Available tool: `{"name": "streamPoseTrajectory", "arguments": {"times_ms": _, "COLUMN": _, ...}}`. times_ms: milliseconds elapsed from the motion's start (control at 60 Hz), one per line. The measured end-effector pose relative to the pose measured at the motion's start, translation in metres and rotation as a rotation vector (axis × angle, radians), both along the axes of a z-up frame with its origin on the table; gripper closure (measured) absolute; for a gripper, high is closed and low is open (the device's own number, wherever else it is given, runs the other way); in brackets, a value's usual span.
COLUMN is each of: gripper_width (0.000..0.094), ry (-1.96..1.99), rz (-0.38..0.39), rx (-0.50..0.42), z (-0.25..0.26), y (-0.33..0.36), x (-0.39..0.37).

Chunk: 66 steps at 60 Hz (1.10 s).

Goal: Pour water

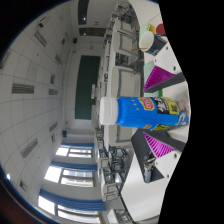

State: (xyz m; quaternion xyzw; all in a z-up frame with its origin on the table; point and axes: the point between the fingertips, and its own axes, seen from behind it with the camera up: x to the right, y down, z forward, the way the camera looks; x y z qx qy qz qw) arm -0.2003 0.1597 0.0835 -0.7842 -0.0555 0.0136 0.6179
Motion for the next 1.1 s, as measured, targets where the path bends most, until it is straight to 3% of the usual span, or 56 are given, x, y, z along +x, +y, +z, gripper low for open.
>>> {"name": "streamPoseTrajectory", "arguments": {"times_ms": 67, "gripper_width": 0.0203, "ry": 0.008, "rz": 0.003, "rx": -0.029, "z": -0.011, "y": 0.014, "x": -0.009}}
{"name": "streamPoseTrajectory", "arguments": {"times_ms": 100, "gripper_width": 0.0344, "ry": 0.015, "rz": 0.01, "rx": -0.053, "z": -0.02, "y": 0.017, "x": -0.013}}
{"name": "streamPoseTrajectory", "arguments": {"times_ms": 133, "gripper_width": 0.0353, "ry": 0.028, "rz": 0.002, "rx": -0.022, "z": -0.005, "y": 0.01, "x": 0.017}}
{"name": "streamPoseTrajectory", "arguments": {"times_ms": 283, "gripper_width": 0.0528, "ry": 0.027, "rz": -0.003, "rx": 0.011, "z": -0.013, "y": 0.013, "x": 0.001}}
{"name": "streamPoseTrajectory", "arguments": {"times_ms": 417, "gripper_width": 0.054, "ry": 0.11, "rz": -0.006, "rx": 0.019, "z": -0.008, "y": 0.015, "x": 0.005}}
{"name": "streamPoseTrajectory", "arguments": {"times_ms": 683, "gripper_width": 0.054, "ry": 0.969, "rz": -0.026, "rx": 0.026, "z": 0.057, "y": 0.02, "x": 0.041}}
{"name": "streamPoseTrajectory", "arguments": {"times_ms": 917, "gripper_width": 0.0533, "ry": 1.606, "rz": 0.019, "rx": -0.07, "z": 0.088, "y": 0.004, "x": 0.043}}
{"name": "streamPoseTrajectory", "arguments": {"times_ms": 1100, "gripper_width": 0.0509, "ry": 1.851, "rz": -0.017, "rx": -0.106, "z": 0.099, "y": -0.01, "x": 0.039}}
